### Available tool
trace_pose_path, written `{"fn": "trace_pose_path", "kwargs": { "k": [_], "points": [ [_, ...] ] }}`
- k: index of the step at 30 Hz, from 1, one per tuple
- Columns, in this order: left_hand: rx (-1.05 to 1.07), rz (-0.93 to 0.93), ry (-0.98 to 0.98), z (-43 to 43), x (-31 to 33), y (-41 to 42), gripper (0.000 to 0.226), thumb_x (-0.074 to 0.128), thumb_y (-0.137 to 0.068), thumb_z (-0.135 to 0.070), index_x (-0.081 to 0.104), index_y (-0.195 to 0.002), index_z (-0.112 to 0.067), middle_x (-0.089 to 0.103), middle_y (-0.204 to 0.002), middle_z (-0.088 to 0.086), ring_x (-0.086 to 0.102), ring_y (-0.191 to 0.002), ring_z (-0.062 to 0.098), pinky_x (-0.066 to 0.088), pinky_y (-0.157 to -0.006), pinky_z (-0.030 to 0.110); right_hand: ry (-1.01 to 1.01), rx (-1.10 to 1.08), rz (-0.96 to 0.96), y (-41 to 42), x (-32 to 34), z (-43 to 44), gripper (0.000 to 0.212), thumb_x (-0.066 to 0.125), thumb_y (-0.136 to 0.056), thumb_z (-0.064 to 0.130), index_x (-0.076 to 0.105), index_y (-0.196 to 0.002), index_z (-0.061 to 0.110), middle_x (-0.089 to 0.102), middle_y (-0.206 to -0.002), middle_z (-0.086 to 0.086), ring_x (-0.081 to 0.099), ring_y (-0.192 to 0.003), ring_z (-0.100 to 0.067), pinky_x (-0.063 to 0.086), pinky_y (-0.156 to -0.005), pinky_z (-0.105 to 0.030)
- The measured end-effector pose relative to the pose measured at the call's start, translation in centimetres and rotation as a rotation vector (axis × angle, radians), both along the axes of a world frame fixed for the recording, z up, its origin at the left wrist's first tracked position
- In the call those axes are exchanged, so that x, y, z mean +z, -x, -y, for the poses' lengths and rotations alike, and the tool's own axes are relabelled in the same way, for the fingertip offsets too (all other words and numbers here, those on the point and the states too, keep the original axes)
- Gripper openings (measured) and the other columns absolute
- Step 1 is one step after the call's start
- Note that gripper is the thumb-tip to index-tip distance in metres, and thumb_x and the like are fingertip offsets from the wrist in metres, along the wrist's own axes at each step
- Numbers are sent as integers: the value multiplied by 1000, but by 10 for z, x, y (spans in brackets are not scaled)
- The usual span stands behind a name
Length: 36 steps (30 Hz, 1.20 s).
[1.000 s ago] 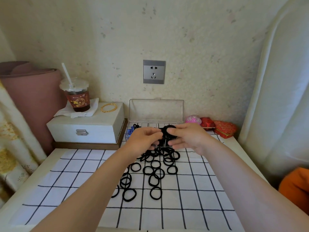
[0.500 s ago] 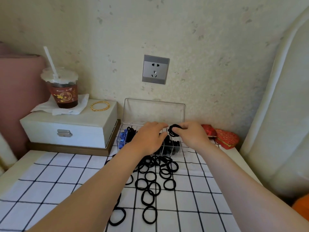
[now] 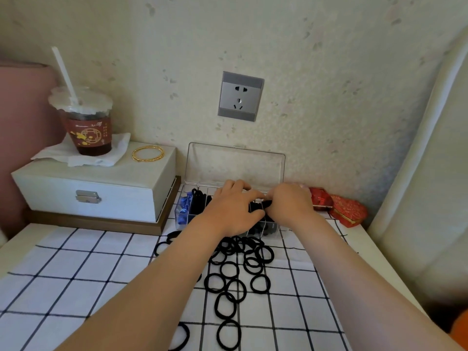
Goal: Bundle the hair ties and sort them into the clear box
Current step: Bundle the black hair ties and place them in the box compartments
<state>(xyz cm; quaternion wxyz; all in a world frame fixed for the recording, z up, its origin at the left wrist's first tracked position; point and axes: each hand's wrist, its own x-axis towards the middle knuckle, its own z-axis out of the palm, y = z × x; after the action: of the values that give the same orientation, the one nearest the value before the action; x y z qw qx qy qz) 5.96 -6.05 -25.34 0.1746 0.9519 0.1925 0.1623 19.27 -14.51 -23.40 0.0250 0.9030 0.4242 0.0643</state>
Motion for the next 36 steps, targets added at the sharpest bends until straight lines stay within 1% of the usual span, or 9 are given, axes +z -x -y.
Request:
{"fn": "trace_pose_path", "kwargs": {
  "k": [5,7,10,17,19,25,28,31,36],
  "points": [
    [4,-17,-21,2,-1,0,48,46,-94,-54,45,-140,-42,32,-147,-5,18,-138,15,17,-114,39,-150,118,-307,-16,15,21,28,72,-78,39,76,-104,30,74,-101,8,66,-99,-15,45,-96,-39],
    [6,-17,-22,2,0,0,48,46,-94,-54,46,-140,-41,32,-147,-5,18,-139,15,17,-114,40,-215,158,-268,-19,16,28,37,72,-81,40,72,-117,31,70,-118,9,61,-115,-17,43,-104,-43],
    [6,-21,-27,2,0,1,49,46,-94,-54,45,-141,-41,32,-148,-6,18,-139,15,16,-114,39,-267,312,-207,-17,15,34,31,59,-85,29,75,-111,30,70,-113,7,60,-111,-20,44,-100,-42],
    [6,-21,-47,2,-1,2,54,45,-94,-53,41,-144,-34,33,-149,-6,20,-138,15,18,-114,38,48,317,-64,2,5,29,48,29,-76,40,73,-93,31,69,-112,13,43,-119,-16,23,-106,-42],
    [-2,-22,-46,2,1,4,54,46,-95,-51,39,-145,-33,34,-149,-6,21,-138,15,19,-114,38,9,296,-144,2,9,30,37,34,-80,37,70,-87,31,70,-109,8,44,-116,-18,24,-106,-41],
    [-40,8,-69,7,9,20,55,50,-94,-46,39,-146,-30,40,-145,-4,28,-136,18,27,-113,39,-282,292,-307,8,26,46,40,50,-85,20,72,-117,29,68,-123,7,59,-115,-14,45,-104,-43],
    [-45,80,-102,17,13,37,49,55,-92,-41,48,-138,-28,48,-130,-5,36,-123,16,35,-106,37,-371,326,-407,28,35,57,37,52,-88,10,74,-112,27,67,-111,12,62,-81,-4,53,-86,-29],
    [-36,139,-135,31,18,59,37,59,-89,-35,58,-124,-24,51,-115,-6,41,-111,14,37,-97,31,-393,379,-455,55,35,67,34,55,-89,7,74,-113,24,68,-109,13,55,-76,10,43,-76,-9],
    [-32,-61,-44,49,20,111,20,60,-88,-33,64,-107,-29,52,-102,-8,46,-102,11,44,-91,31,-245,476,-539,98,22,89,25,63,-89,15,76,-107,27,73,-104,13,65,-90,0,55,-86,-24]
  ]
}}
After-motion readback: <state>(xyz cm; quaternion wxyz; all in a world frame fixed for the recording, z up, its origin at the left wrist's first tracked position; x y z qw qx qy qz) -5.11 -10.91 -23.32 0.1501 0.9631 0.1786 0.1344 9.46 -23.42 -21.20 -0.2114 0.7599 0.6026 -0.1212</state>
